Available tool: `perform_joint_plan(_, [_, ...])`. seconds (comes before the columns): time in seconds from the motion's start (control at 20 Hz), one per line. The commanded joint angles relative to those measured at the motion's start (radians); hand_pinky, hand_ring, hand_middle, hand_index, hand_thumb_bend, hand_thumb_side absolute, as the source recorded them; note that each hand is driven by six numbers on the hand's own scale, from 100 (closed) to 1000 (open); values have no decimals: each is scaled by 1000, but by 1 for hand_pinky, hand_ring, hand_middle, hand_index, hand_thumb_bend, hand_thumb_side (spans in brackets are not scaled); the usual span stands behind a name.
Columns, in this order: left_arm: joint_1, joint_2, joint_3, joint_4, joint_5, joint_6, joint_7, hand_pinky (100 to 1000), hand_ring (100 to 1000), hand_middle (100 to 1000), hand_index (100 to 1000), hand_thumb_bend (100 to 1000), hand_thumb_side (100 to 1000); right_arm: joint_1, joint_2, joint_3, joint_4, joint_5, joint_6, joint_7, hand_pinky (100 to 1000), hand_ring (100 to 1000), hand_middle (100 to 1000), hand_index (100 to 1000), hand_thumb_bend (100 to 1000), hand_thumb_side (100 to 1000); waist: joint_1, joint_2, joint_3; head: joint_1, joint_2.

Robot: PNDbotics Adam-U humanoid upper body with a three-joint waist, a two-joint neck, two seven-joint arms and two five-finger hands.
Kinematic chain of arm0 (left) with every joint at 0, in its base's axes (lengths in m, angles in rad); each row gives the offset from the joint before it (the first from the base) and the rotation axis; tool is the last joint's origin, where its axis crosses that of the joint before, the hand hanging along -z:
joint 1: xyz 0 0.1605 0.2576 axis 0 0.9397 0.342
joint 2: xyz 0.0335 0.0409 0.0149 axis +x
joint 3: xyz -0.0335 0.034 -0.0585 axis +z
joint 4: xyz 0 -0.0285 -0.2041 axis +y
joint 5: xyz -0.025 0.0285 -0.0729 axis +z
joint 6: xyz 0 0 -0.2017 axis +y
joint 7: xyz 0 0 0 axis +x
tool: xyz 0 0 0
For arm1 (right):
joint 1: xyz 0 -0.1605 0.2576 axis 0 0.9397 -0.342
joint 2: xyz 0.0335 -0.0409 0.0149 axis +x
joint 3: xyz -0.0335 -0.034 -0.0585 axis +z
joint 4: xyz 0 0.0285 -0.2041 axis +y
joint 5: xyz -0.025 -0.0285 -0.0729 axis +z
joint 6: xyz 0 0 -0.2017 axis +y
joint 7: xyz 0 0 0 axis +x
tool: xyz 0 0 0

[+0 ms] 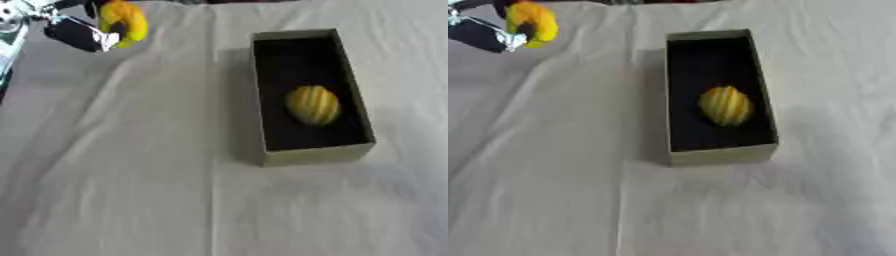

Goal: Pick up objects on the table and place them in the box.

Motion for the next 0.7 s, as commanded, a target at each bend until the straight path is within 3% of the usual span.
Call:
perform_joint_plan(0.05, [-45,-2,-25,-99,40,5,3,607,577,480,609,100,261,2,-35,-10,-16,-7,-17,-2,900,728,388,683,100,615,-6,-32,-1,0,2])
perform_joint_plan(0.4, [-109,-183,-119,-202,8,-18,32,601,572,474,604,100,233,4,-65,-21,-16,-21,-65,-16,897,729,406,687,100,606,-19,-44,-20,8,9])
perform_joint_plan(0.7, [-128,-357,-167,-130,-110,-49,44,603,573,477,608,100,221,-9,-75,-36,-16,-36,-85,-36,895,729,419,690,100,610,-21,-50,-37,24,10])
